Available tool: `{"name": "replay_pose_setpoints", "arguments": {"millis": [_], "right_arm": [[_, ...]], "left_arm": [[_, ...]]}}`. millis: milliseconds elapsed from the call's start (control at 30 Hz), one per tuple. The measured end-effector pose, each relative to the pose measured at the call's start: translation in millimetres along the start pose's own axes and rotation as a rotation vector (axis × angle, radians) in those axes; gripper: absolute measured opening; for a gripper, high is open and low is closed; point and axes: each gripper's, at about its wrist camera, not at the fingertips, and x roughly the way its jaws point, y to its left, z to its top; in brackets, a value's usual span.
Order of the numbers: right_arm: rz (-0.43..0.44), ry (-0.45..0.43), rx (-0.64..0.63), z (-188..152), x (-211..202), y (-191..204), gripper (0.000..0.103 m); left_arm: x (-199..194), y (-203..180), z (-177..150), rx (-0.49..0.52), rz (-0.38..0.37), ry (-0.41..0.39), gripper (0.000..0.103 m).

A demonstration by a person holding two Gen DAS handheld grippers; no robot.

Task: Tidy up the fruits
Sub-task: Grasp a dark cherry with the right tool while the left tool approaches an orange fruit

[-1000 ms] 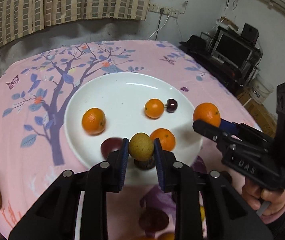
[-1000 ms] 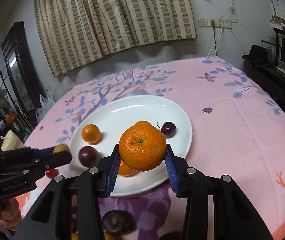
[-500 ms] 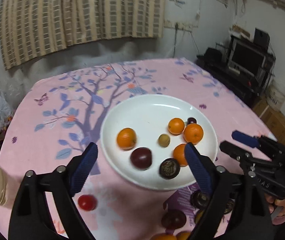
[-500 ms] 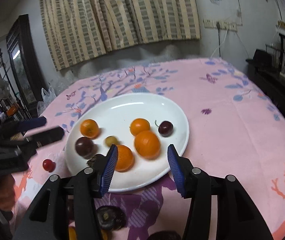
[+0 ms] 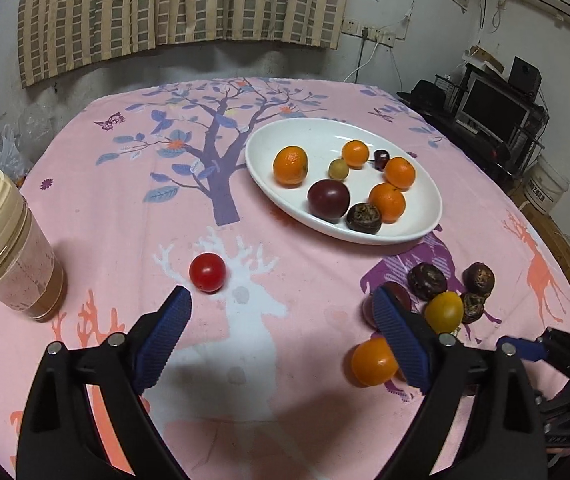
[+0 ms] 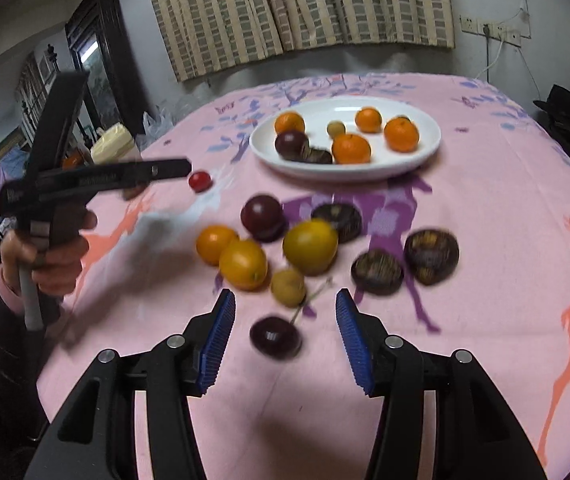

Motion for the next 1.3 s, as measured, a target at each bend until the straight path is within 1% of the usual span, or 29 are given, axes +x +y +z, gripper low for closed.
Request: {"name": "replay_pose_setpoints", "arguments": {"millis": [33,167,267,367,400,433,500,567,600,633,667,733,767,833,967,1033,1067,1133,1167,1300], "right_arm": [[-0.005,0.007,-0.004,-2.5,1.3,2.6,0.053],[-0.027,0.049,-0.024,-6.2,9.7,10.8,0.053],[-0.055,0.085,-0.038,-9.0,17.7,15.1,0.052],[-0.054,0.123,-0.038,-8.9,25.9,15.1,0.039],[-0.055,0.133,-0.038,-9.4,27.7,15.1,0.033],[-0.064,0.131,-0.034,-9.6,27.8,14.7,0.031],[-0.022,0.115,-0.009,-9.5,25.2,10.2,0.030],[0.021,0.097,0.030,-12.3,22.0,4.2,0.030],[0.040,0.093,0.048,-13.5,21.8,1.0,0.030],[0.063,0.090,0.073,-15.8,21.5,-3.2,0.030],[0.070,0.073,0.092,-16.2,18.5,-6.7,0.030],[0.081,0.053,0.106,-16.4,14.9,-9.6,0.031],[0.082,0.051,0.109,-16.5,14.6,-10.0,0.031],[0.086,0.050,0.112,-16.6,14.2,-10.2,0.031],[0.110,0.040,0.125,-16.4,13.0,-14.1,0.031],[0.120,0.039,0.125,-16.1,12.6,-14.4,0.031],[0.123,0.038,0.124,-16.7,11.9,-14.1,0.031],[0.130,0.036,0.121,-16.5,12.1,-12.9,0.031],[0.134,0.034,0.121,-16.8,11.6,-13.1,0.031],[0.144,0.026,0.129,-17.0,10.7,-14.2,0.031]], "left_arm": [[-0.9,-1.1,-0.1,0.007,-0.002,-0.004,0.090],[-5.6,-3.4,-4.0,0.028,0.031,-0.015,0.090],[-7.2,1.1,-3.7,0.016,0.021,-0.012,0.090],[-8.9,3.7,-3.7,0.012,0.015,-0.011,0.090],[-9.5,3.4,-4.6,0.019,0.008,-0.009,0.090],[-9.8,2.6,-5.4,0.029,-0.001,-0.008,0.090],[-10.3,-4.3,-9.9,0.085,-0.032,-0.002,0.090],[-9.2,-17.2,-17.4,0.173,-0.073,0.012,0.085],[-7.7,-24.5,-22.7,0.218,-0.088,0.022,0.080],[-5.2,-31.4,-27.4,0.261,-0.094,0.032,0.075],[-1.6,-39.5,-32.8,0.307,-0.091,0.042,0.072],[4.4,-50.5,-40.9,0.370,-0.088,0.059,0.061],[7.1,-54.4,-43.8,0.390,-0.096,0.067,0.059],[10.3,-58.2,-47.5,0.412,-0.119,0.078,0.051],[13.7,-63.7,-52.3,0.440,-0.146,0.078,0.050],[17.2,-65.1,-53.1,0.449,-0.149,0.080,0.048],[17.8,-64.7,-52.3,0.448,-0.149,0.069,0.048],[19.4,-62.7,-48.9,0.435,-0.171,0.070,0.041],[20.9,-61.1,-47.6,0.425,-0.185,0.075,0.039],[22.5,-59.9,-47.4,0.429,-0.194,0.080,0.038]]}}
